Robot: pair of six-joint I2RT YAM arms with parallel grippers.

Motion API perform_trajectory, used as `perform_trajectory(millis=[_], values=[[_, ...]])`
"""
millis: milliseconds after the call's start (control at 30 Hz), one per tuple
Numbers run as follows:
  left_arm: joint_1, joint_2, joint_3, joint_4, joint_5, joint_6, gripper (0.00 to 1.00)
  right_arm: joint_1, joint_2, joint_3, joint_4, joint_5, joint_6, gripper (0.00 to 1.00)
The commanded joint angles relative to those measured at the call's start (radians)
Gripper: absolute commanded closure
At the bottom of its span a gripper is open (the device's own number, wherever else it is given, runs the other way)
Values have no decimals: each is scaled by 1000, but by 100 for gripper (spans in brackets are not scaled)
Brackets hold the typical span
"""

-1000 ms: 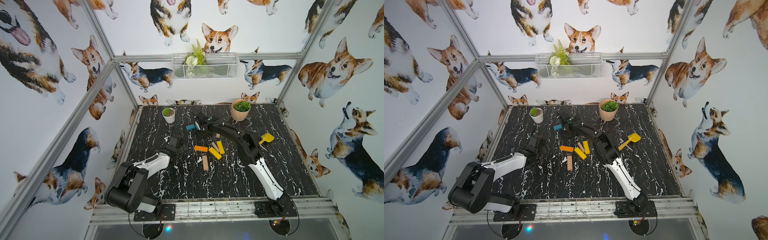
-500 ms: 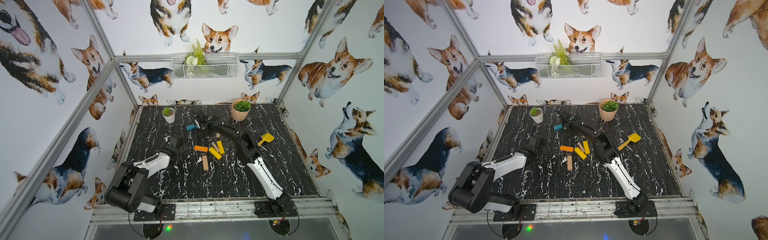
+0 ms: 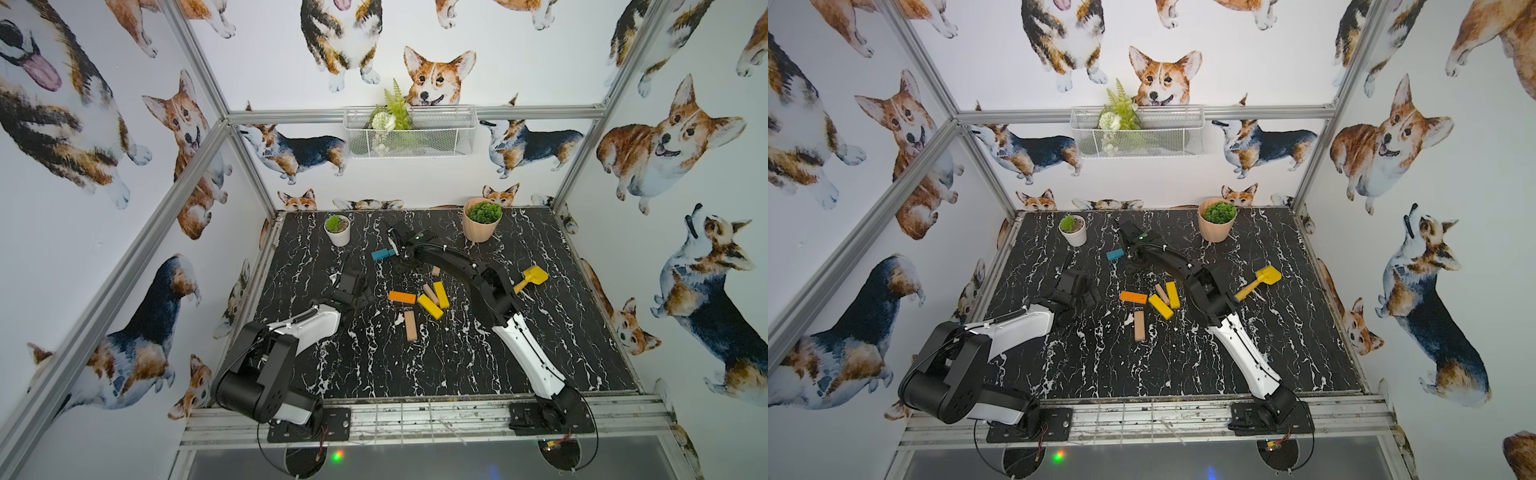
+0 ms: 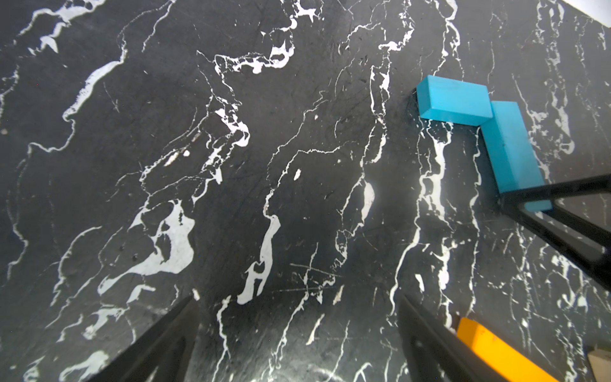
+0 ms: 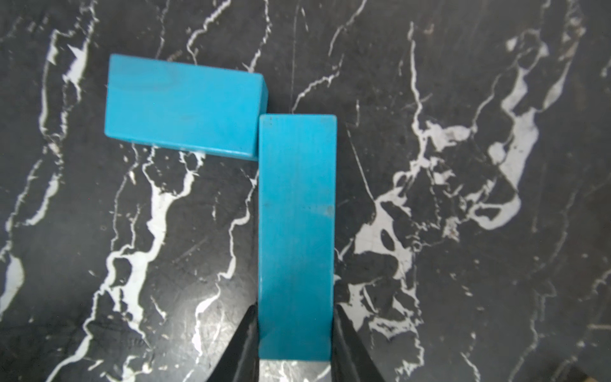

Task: Assemble a giraffe with building blocks
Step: Assemble the building block at the center of the board.

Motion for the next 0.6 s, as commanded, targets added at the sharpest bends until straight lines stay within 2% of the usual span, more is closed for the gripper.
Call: perform_trajectory(millis=[0,167,567], values=[[1,-3,5,18,-3,-6,4,3,28,34,-34,5,32,75],[1,-2,5,17,-2,-5,4,3,52,90,-67,63,62,75],[1,-3,4,18,-3,-3,4,9,78,113,-63,31,41,78]])
